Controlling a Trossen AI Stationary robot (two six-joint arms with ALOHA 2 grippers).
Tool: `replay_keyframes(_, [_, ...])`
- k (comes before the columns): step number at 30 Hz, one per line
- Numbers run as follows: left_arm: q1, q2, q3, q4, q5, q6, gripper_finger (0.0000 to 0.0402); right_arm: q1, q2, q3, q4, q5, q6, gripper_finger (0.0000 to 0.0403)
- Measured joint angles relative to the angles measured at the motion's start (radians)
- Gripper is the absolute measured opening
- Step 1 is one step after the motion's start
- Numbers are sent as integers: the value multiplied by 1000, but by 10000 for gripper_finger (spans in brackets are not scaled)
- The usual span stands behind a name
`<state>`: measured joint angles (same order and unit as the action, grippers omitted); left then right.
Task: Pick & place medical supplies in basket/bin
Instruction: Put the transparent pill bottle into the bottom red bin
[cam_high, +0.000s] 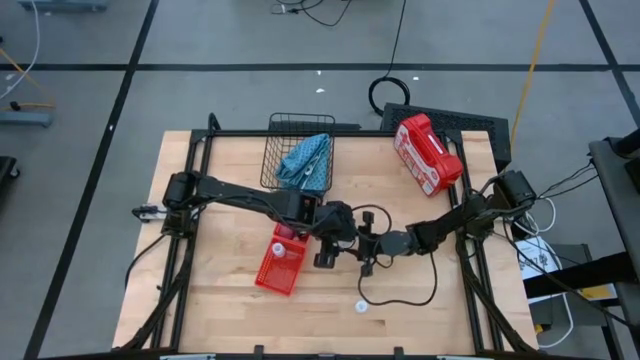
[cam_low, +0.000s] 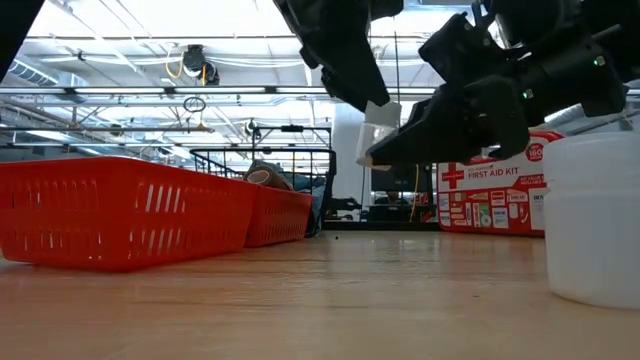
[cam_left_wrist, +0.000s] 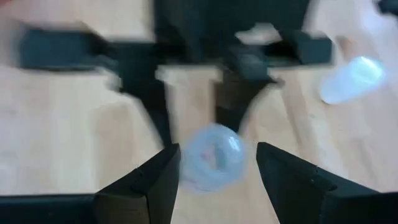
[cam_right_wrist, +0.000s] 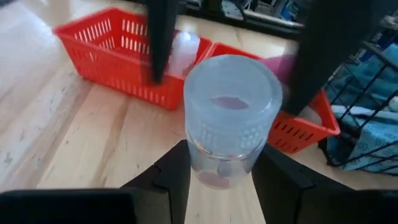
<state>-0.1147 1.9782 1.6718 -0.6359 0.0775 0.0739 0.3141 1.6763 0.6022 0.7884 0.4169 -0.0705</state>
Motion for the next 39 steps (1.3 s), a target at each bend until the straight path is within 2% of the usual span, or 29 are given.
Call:
replay_keyframes(3, [-4,1,-1,-5,34,8,223,1,-1,1,-3,-7,-2,135])
replay_keyframes(9, [-12,1,-1,-6,1,52,223,3,-1,1,-3,-5,-3,135])
replay_keyframes(39, [-9,1,-1,-6,-10,99,223,21,-2,0,1,-20,-131,135])
